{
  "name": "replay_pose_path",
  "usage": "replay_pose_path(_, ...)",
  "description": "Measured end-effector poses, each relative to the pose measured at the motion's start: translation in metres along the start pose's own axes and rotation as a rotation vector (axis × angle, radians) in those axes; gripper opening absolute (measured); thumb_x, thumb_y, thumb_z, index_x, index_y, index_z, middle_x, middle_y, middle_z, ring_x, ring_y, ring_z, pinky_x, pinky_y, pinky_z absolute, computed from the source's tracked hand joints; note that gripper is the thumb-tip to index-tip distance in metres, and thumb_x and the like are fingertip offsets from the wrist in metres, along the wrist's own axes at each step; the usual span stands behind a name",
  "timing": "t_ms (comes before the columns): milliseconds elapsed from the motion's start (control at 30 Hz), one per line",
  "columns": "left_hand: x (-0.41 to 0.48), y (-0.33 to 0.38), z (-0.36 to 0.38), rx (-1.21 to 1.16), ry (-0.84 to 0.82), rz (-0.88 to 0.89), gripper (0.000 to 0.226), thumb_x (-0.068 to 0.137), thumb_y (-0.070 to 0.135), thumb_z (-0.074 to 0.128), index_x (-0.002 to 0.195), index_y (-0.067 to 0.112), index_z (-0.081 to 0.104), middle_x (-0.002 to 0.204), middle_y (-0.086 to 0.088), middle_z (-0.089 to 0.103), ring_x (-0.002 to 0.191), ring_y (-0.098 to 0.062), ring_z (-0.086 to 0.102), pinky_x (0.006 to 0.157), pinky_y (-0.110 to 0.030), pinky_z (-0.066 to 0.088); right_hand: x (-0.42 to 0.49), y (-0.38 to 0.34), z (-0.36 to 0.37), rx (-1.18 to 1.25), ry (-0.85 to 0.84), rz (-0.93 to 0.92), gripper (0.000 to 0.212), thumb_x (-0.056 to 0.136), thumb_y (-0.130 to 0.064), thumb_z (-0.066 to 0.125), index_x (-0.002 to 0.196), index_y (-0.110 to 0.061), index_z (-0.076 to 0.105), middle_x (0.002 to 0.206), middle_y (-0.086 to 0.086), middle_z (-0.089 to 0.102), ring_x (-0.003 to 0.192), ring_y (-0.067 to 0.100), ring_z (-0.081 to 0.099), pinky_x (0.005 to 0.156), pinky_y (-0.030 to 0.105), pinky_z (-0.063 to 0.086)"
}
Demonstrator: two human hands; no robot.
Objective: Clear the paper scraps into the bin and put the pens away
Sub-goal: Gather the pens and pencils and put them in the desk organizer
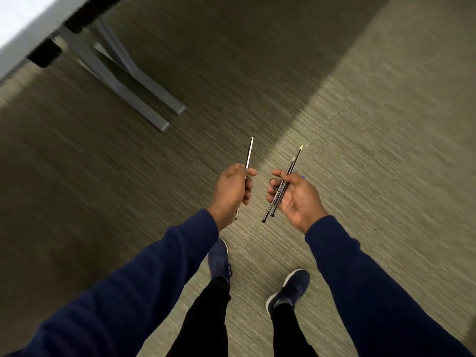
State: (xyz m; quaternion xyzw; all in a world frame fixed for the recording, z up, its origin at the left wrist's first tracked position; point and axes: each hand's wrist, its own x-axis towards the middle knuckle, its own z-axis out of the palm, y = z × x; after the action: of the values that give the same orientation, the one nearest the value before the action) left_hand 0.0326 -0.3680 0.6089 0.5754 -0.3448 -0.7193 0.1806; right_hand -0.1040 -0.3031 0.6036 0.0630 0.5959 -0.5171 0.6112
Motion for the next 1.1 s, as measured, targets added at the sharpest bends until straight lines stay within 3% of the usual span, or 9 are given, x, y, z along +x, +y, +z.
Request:
replay_pose_path(433, -0.054, 0.108, -0.05, -0.15, 0.081, 0.003, 0.027, 0.102, 0.015, 0.037, 0.101, 0.006, 0.063, 0.062, -0.002, 0.049, 0.049, -0.012, 0.042, 0.047, -0.025, 0.031, -0.056, -0.055, 0.117, -0.025, -0.063, -0.005, 0.027, 0.095, -0.009, 0.038, 0.1, -0.007, 0.064, 0.07, 0.004, 0.057, 0.063, 0.018, 0.057, 0.064, 0.033, 0.048)
replay_pose_path(767, -0.038, 0.185, -0.058, -0.272, 0.179, 0.061, 0.029, 0.099, 0.018, 0.039, 0.087, 0.012, 0.065, 0.056, 0.001, 0.053, 0.044, -0.01, 0.046, 0.045, -0.025, 0.035, -0.041, -0.136, 0.2, -0.141, -0.235, -0.01, 0.028, 0.096, -0.008, 0.035, 0.103, -0.006, 0.062, 0.07, 0.003, 0.056, 0.062, 0.018, 0.058, 0.063, 0.032, 0.05)
replay_pose_path(1100, -0.032, 0.281, -0.105, -0.399, 0.241, 0.191, 0.03, 0.098, 0.022, 0.039, 0.097, 0.011, 0.067, 0.059, 0.004, 0.054, 0.051, -0.01, 0.047, 0.049, -0.026, 0.038, -0.038, -0.208, 0.311, -0.211, -0.351, -0.069, 0.026, 0.095, -0.005, 0.043, 0.109, -0.003, 0.064, 0.079, 0.009, 0.066, 0.072, 0.024, 0.068, 0.07, 0.035, 0.058)
